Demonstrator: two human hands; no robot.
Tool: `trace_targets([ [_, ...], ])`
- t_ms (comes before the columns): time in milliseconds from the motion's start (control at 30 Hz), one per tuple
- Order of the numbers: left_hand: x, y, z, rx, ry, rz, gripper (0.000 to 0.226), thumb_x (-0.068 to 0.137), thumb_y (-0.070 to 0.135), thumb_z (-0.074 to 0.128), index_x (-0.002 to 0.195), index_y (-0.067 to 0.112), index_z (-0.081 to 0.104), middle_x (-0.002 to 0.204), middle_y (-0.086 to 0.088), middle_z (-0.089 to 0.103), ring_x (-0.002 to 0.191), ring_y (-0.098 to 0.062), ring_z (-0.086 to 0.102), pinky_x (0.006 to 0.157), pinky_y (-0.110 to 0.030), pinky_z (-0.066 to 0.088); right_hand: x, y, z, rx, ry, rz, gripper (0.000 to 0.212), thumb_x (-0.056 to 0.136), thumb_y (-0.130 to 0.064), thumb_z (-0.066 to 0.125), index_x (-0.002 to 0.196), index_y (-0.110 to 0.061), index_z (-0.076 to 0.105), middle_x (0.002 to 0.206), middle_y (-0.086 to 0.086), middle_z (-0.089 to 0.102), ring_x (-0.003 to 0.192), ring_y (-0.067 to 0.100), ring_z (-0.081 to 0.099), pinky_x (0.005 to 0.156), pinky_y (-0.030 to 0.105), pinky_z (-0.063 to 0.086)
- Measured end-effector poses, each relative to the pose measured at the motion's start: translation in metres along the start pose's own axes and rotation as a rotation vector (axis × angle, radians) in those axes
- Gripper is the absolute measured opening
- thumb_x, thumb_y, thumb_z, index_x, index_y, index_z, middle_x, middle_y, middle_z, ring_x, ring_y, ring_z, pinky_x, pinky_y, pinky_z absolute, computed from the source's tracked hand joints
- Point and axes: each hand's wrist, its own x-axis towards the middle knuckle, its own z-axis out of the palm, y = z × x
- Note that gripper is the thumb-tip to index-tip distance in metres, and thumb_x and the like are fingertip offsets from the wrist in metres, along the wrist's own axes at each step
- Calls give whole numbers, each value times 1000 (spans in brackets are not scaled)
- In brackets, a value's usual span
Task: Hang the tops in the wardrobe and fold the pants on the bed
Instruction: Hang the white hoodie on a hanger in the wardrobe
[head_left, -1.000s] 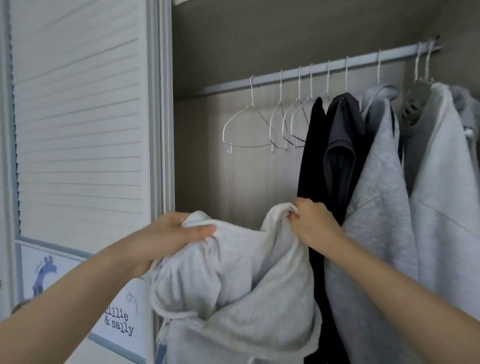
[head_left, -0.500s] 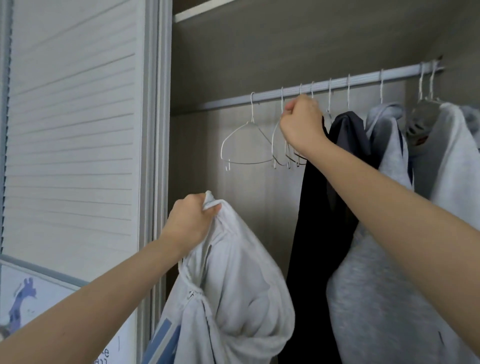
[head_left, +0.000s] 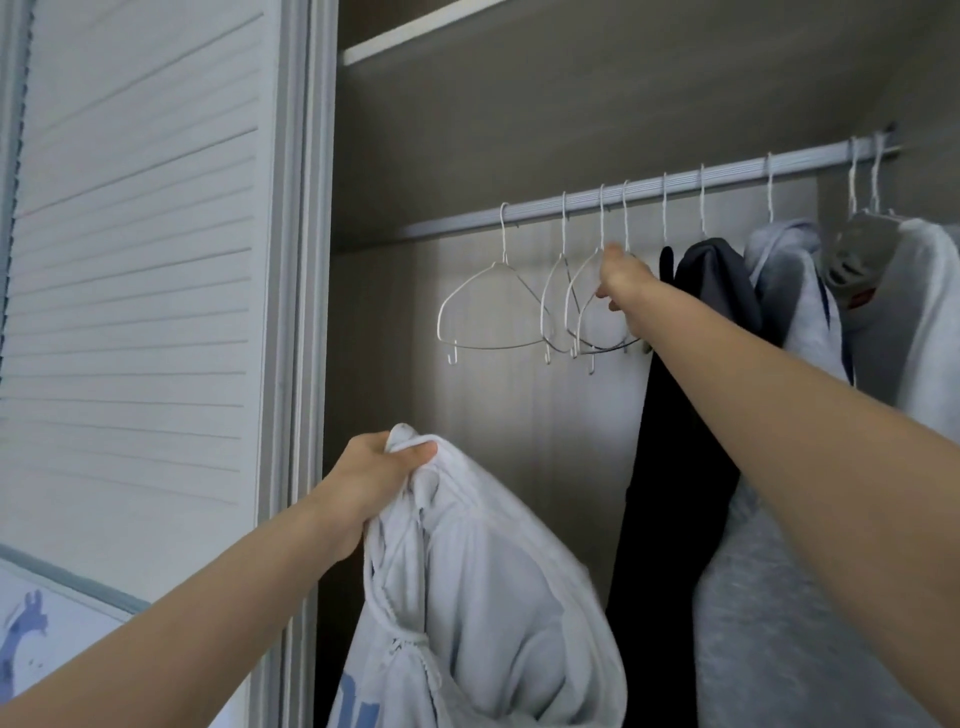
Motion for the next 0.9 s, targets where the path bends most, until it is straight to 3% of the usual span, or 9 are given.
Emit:
trace_targets([
  [67, -1, -3, 1, -40, -22, -15, 16, 94, 25, 63, 100, 12, 71, 94, -8, 76, 88, -23, 72, 81, -36, 57, -2, 0, 2, -11, -52, -17, 50, 102, -32, 32, 144, -4, 35, 142, 15, 46, 129, 33, 45, 94, 33, 38],
  [200, -7, -5, 10, -25, -14, 46, 14, 95, 23, 61, 95, 13, 71, 81, 1, 76, 71, -10, 72, 60, -21, 52, 2, 2, 3, -1, -87, 10, 42, 99, -13, 42, 138, -1, 42, 142, 17, 46, 127, 30, 47, 82, 31, 41],
  [300, -11, -6, 16, -34, -10, 64, 15, 96, 20, 60, 95, 10, 70, 78, 2, 75, 66, -7, 71, 52, -15, 50, 0, -1, 6, 144, -139, 109, 45, 102, -33, 33, 139, -8, 43, 123, 4, 58, 123, 24, 47, 97, 41, 41],
  [400, -15, -7, 20, -42, -17, 70, 16, 96, 19, 60, 97, 7, 70, 79, -1, 75, 67, -8, 71, 52, -14, 50, 1, -4, 10, 191, -196, 176, 52, 100, -50, 32, 138, -19, 47, 88, -7, 52, 131, 24, 38, 105, 68, 17],
  [500, -18, -7, 23, -36, -17, 62, 17, 95, 19, 61, 98, 5, 70, 81, -2, 75, 67, -8, 71, 54, -15, 51, 4, -7, 12, 277, -209, 175, 55, 96, -58, 34, 129, -20, 56, 96, -7, 53, 131, 25, 37, 103, 74, 10],
  [633, -21, -8, 27, -7, -12, 61, 22, 95, 19, 61, 100, -1, 69, 90, -11, 74, 73, -13, 71, 61, -18, 54, 5, -12, 11, 270, -205, 148, 58, 93, -59, 39, 135, -21, 50, 83, -7, 49, 123, 24, 39, 100, 75, 13],
  [767, -27, -9, 28, 26, -24, 73, 25, 95, 19, 60, 101, -5, 67, 95, -17, 72, 80, -20, 70, 65, -20, 54, 3, -17, 15, 286, -202, 125, 52, 93, -51, 49, 133, -18, 47, 98, -9, 55, 111, 23, 41, 96, 74, 19],
  [833, -29, -10, 26, 31, -23, 70, 25, 95, 19, 60, 100, -5, 67, 94, -17, 73, 87, -26, 71, 69, -24, 54, 3, -18, 18, 322, -184, 150, 46, 95, -38, 48, 135, -16, 45, 125, 2, 53, 117, 31, 42, 96, 74, 21],
  [900, -29, -11, 24, 26, -8, 61, 23, 95, 18, 61, 99, -3, 68, 90, -14, 74, 87, -26, 72, 70, -25, 54, 0, -18, 16, 367, -161, 154, 43, 99, -27, 42, 139, -14, 42, 138, 9, 46, 127, 35, 40, 96, 65, 30],
])
